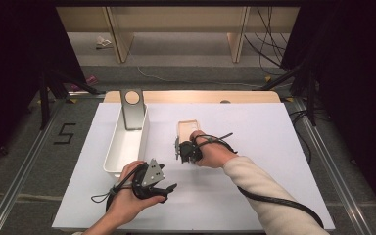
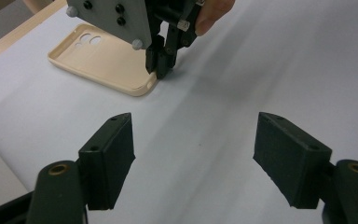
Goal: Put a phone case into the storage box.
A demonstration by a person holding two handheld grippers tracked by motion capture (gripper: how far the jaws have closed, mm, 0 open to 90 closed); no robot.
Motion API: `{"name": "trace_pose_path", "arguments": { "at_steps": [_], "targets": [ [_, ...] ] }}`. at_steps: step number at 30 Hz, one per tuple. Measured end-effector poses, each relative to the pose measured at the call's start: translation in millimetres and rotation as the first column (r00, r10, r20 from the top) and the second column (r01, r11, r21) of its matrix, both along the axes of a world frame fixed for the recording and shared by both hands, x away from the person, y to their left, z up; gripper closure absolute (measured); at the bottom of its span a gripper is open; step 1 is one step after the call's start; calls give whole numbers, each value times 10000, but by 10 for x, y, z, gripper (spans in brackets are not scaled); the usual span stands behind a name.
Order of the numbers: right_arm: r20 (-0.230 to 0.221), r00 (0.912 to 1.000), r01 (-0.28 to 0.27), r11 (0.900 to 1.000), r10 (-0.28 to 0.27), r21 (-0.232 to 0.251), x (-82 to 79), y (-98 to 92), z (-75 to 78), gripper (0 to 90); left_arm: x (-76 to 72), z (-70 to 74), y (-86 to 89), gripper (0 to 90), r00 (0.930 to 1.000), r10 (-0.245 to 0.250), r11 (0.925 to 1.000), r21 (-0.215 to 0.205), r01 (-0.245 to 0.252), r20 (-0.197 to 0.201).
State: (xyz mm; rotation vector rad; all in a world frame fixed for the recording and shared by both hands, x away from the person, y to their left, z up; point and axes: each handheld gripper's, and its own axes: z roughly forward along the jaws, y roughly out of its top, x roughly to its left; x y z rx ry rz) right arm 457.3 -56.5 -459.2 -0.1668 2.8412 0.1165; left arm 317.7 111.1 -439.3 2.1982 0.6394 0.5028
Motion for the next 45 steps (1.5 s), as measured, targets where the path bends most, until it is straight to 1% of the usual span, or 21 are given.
{"name": "trace_pose_path", "arguments": {
  "at_steps": [3,4,5,8,9,12,13,15,16,19,22,25,26,30,34,39,40,42,43,44,45],
  "targets": [
    [76,10000,-40,10000,39,87,-13,-20,-1,856,5,-6,5,280,10000,14,10000,-6,-14,-17],
    [25,10000,-18,10000,18,47,-15,-28,6,859,9,-8,8,280,10000,24,10000,1,-24,-13],
    [58,9999,-95,9998,94,179,-14,-41,-1,862,14,-11,11,281,10000,28,10000,-6,-28,-17],
    [62,9999,-113,9993,110,346,-26,-84,18,873,25,-21,23,282,9999,96,10000,4,-96,-49],
    [124,9997,-212,9989,207,427,-27,-100,27,877,29,-24,26,283,9999,114,9999,-3,-114,-61],
    [148,9997,-189,9981,181,588,-61,-148,62,882,40,-32,34,284,9998,165,9999,-8,-165,-104],
    [216,9994,-281,9968,266,745,-66,-163,72,882,44,-34,37,284,9998,160,9999,1,-160,-105],
    [265,9992,-327,9955,304,890,-86,-191,112,883,50,-39,40,284,9997,212,9998,-24,-212,-105],
    [229,9995,-260,9950,239,960,-107,-205,128,883,52,-42,41,284,9996,243,9997,-58,-244,-115],
    [371,9986,-427,9924,387,1157,-151,-249,168,883,59,-43,53,285,9995,298,9995,-93,-299,-127],
    [451,9982,-454,9886,393,1433,-204,-318,209,883,70,-49,63,287,9992,360,9992,-150,-362,-164],
    [545,9979,-427,9864,344,1589,-252,-402,251,883,78,-55,67,288,9990,398,9991,-169,-401,-206],
    [540,9982,-357,9841,266,1741,-271,-433,258,883,80,-56,68,288,9989,409,9990,-181,-412,-213],
    [607,9980,-272,9779,149,2072,-327,-564,301,883,90,-58,73,288,9987,465,9986,-223,-470,-221],
    [678,9977,-200,9719,42,2346,-395,-674,335,883,97,-62,78,287,9984,523,9982,-271,-529,-234],
    [746,9972,-237,9614,34,2742,-474,-789,352,883,103,-61,83,286,9980,599,9975,-351,-607,-222],
    [691,9976,-148,9601,-47,2793,-497,-812,352,883,103,-61,85,286,9979,609,9975,-357,-617,-222],
    [800,9968,-277,9541,40,2982,-517,-857,349,883,105,-61,88,285,9977,640,9972,-372,-648,-216],
    [669,9977,-80,9504,-135,3108,-545,-883,342,883,107,-62,90,285,9976,653,9971,-381,-661,-217],
    [781,9969,-307,9464,58,3214,-541,-904,337,883,109,-63,92,284,9975,666,9969,-393,-674,-216],
    [734,9973,-207,9446,-36,3276,-561,-928,331,883,111,-63,93,284,9975,678,9968,-403,-687,-221]
  ]
}}
